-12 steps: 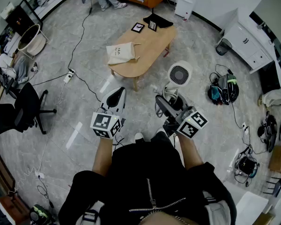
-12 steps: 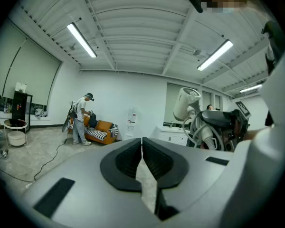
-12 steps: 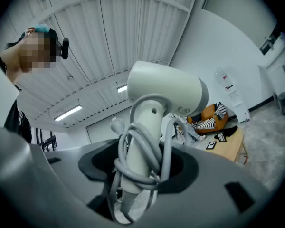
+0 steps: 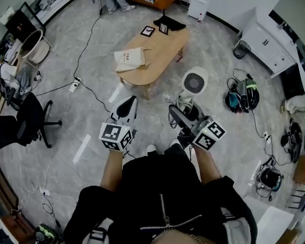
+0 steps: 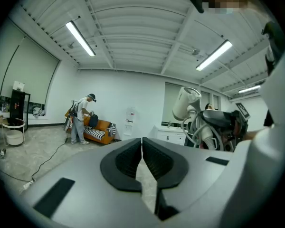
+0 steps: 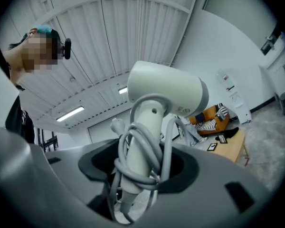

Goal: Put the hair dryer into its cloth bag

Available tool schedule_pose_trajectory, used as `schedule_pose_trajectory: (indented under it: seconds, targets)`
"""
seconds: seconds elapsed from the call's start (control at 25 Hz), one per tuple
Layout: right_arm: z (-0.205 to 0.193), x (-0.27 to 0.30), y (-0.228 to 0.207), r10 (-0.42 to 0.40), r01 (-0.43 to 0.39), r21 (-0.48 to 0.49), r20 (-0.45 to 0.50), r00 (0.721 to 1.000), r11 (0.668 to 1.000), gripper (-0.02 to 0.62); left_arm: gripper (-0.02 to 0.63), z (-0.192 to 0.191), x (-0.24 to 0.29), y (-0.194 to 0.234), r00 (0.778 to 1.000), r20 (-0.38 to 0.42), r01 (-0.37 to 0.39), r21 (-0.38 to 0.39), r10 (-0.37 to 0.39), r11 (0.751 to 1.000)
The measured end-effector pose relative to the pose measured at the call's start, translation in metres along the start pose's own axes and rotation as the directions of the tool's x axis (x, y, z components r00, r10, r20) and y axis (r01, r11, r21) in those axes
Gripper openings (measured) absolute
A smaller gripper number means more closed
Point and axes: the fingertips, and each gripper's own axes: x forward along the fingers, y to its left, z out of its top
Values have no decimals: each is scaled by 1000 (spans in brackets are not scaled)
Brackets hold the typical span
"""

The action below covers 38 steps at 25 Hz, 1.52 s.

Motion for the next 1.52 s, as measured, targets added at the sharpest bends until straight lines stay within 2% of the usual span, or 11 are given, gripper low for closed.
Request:
schedule_pose_trajectory:
  seconds: [0.16,0.56,0.76,1.0,1.16,1.52]
  targets:
    - [1,-6,0,1,-1,-3,7,1000,1000,247,18,-2,5,-6,1000,-8,20,5,-20,1000]
    - [-3,-19,-5,-57,57,-24,-8,998,998,247,17,-1,14,-15,998,-22,52,36,-51,998]
    - [-5,-22,-11,-87,86,-25,-18,996,996,247,17,1,20,-10,999,-9,31,45,-31,999]
    - [2,-25,-39,-100,99,-19,-34,994,995,247,14,3,44,-17,1000,-17,24,82,-22,996]
    - [12,-20,-59,-88,87,-14,-38,995,996,247,14,4,66,-22,999,-20,33,39,-32,999]
    - [44,0,-122,-38,37,-10,-45,998,999,247,14,8,132,-13,998,-53,-26,37,28,999]
